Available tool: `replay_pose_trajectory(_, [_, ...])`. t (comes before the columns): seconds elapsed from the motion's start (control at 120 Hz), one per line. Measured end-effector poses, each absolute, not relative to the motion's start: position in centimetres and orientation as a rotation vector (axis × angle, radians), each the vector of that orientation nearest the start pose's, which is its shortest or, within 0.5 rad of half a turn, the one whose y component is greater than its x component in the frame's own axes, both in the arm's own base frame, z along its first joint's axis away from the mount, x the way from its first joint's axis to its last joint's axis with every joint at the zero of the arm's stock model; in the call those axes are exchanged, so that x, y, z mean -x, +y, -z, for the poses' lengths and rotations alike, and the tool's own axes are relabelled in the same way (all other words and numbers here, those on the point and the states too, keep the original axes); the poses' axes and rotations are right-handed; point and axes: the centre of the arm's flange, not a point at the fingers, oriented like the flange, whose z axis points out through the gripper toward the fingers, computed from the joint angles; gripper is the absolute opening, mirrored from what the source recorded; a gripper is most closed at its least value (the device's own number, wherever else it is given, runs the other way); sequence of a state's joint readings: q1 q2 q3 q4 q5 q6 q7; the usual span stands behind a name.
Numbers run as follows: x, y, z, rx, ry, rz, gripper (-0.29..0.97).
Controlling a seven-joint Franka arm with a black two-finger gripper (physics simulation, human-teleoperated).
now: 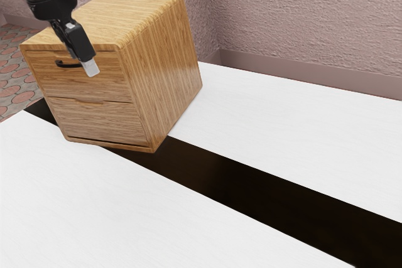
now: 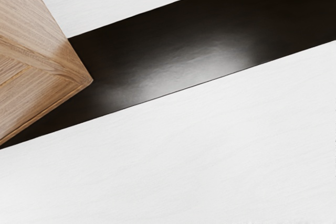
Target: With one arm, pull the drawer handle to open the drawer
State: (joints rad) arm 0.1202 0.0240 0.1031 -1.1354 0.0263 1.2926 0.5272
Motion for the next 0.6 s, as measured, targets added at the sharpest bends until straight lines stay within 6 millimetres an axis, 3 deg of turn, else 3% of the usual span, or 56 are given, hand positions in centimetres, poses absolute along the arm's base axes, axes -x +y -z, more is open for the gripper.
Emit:
replay_pose_trajectory(0.117, [-50.3,11.2,-77.4,3.03,0.526,0.148,0.68])
replay_pose_trajectory(0.2, [-51.3,10.8,-75.7,3.042,0.583,0.095,0.68])
replay_pose_trajectory(0.3, [-51.0,10.1,-75.9,3.04,0.64,0.091,0.68])
replay_pose_trajectory(0.383, [-50.7,11.4,-75.8,3.017,0.683,0.064,0.68])
replay_pose_trajectory(0.45, [-50.0,15.9,-75.1,3.014,0.691,0.029,0.68])
replay_pose_trajectory(0.5, [-48.3,22.3,-74.3,3.028,0.643,0.012,0.68])
replay_pose_trajectory(0.558, [-44.4,30.3,-74.2,3.037,0.568,0.018,0.68])
replay_pose_trajectory(0.6, [-42.2,34.2,-73.8,3.029,0.564,0.013,0.68])
